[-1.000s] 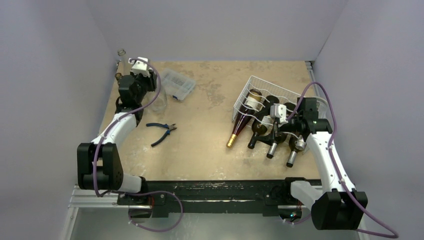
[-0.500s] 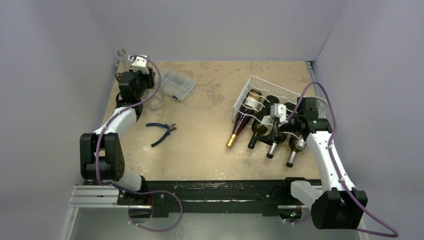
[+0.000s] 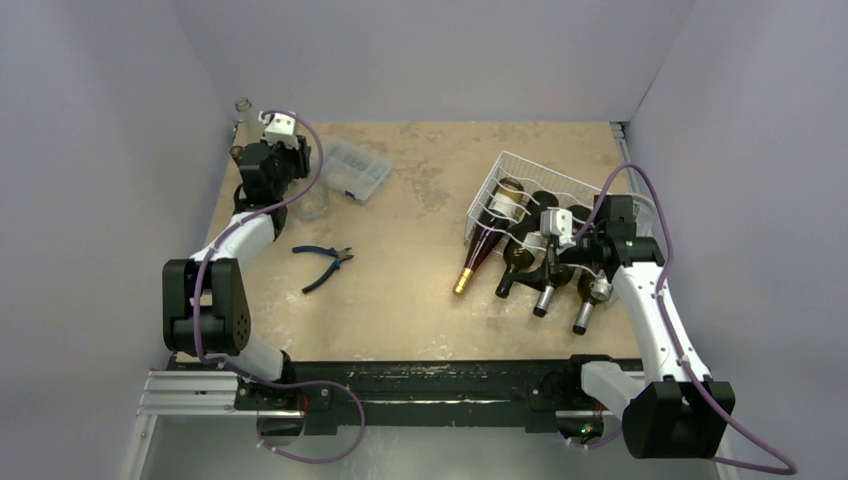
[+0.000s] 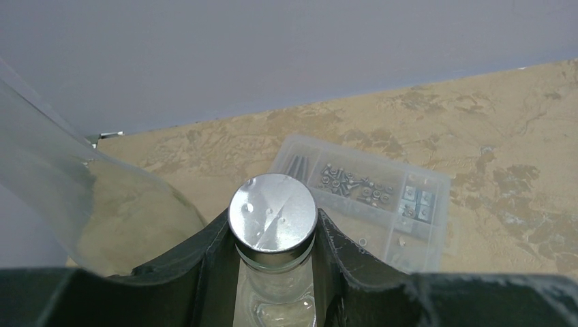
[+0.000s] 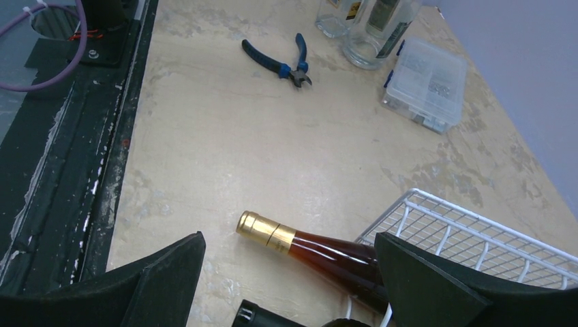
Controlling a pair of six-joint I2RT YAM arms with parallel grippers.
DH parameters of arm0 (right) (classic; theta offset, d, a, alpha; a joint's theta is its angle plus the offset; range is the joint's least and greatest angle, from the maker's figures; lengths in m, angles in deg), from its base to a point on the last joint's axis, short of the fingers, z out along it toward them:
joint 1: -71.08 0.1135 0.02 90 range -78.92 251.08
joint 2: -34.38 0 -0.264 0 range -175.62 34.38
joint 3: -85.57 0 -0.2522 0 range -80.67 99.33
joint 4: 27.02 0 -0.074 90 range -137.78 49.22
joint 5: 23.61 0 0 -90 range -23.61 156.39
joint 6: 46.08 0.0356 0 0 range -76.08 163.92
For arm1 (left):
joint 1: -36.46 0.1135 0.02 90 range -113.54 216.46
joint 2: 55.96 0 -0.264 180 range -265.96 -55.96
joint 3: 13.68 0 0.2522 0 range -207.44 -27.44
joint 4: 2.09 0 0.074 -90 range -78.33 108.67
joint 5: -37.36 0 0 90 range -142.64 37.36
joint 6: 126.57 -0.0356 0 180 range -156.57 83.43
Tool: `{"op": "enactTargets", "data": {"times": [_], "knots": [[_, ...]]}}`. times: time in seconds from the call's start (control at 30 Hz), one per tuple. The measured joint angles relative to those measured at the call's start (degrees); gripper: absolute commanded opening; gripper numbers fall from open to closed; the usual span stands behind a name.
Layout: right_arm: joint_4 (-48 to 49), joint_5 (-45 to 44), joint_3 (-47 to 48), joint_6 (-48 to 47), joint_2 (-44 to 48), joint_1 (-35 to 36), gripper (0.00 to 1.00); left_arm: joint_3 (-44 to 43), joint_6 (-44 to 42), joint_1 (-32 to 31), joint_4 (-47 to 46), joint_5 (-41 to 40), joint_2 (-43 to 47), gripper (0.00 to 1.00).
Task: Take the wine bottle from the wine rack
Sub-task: Place the wine bottle at the center of the board.
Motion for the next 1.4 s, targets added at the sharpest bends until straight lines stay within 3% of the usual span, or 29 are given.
{"op": "enactTargets", "data": {"times": [0.63, 1.0, 1.2, 1.4], "knots": [[-0.15, 0.00, 0.00, -0.02, 0.00, 0.00, 0.99, 0.02, 0.02, 0.00, -0.11, -1.51, -0.04, 0.36], [-0.17, 0.04, 0.00, -0.02, 0.13, 0.00, 0.99, 0.52, -0.07, 0.00, -0.22, -1.86, 1.86, 0.42], [-0.17, 0.04, 0.00, 0.00, 0.46, 0.00, 0.99, 0.42, -0.96, 0.09, -6.23, -2.05, 7.52, 0.46], [-0.20, 0.07, 0.00, -0.02, 1.01, -0.02, 0.99, 0.42, -1.05, 0.09, -8.00, -2.03, 9.62, 0.64]]}}
